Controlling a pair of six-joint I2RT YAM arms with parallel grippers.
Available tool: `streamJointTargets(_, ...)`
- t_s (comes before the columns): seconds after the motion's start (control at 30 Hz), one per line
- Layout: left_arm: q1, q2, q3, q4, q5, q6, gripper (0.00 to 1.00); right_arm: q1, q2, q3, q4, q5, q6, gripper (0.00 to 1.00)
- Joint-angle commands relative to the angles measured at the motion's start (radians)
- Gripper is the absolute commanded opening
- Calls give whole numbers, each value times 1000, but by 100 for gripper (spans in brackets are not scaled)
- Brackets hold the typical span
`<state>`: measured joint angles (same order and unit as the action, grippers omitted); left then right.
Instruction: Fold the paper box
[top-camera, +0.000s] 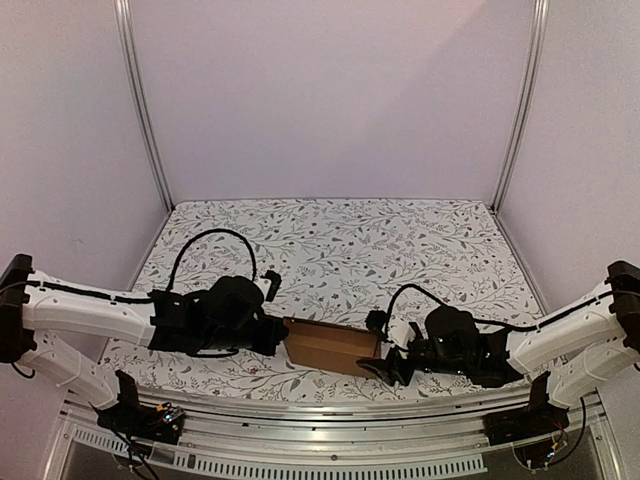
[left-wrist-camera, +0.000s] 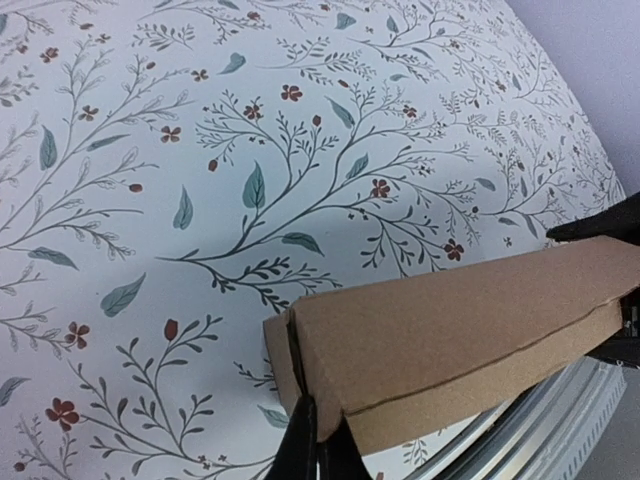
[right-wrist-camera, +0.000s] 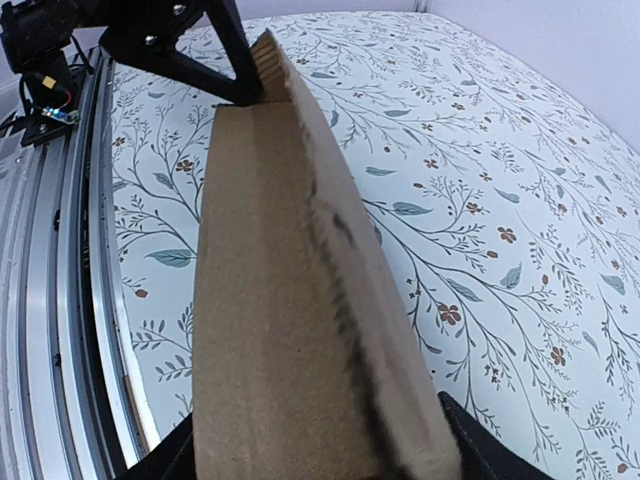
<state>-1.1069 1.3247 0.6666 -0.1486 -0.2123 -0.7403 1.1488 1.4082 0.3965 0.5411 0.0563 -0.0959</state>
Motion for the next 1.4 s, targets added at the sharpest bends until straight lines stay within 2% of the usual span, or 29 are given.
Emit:
streamJointTargets(0.0,-46,95,-13,-175,59,-39,0,-9,-60,-40,37,106,48,73)
streamJointTargets(0.07,-50,108,0,-184,47,-49,0,-10,-79,-63,36,121,66,78)
streamJointTargets(0.27,-55,127,39,-220,14,-63,0,-12,-142,-95,-36,124,118,83)
streamJointTargets(0.43,-62,148,59,-223,6,-97,0,-31,-293,-104,-167,139,175,86)
streamJointTargets(0.6,-67,176,86,-248,-12,-102,0,-71,-498,-73,-375,118,241,87)
streamJointTargets(0.73,-68,184,102,-270,-23,-118,0,-71,-613,7,-607,147,306,95)
streamJointTargets(0.87,-74,185,107,-272,-26,-154,0,-72,-632,104,-773,164,311,88)
streamJointTargets(0.97,-79,189,106,-273,-20,-173,0,-72,-603,161,-875,193,324,75)
streamJointTargets(1.07,-86,193,106,-272,-18,-186,0,-72,-544,209,-942,151,322,64)
streamJointTargets(1.37,-93,191,108,-275,-18,-195,0,-72,-399,283,-994,124,264,58)
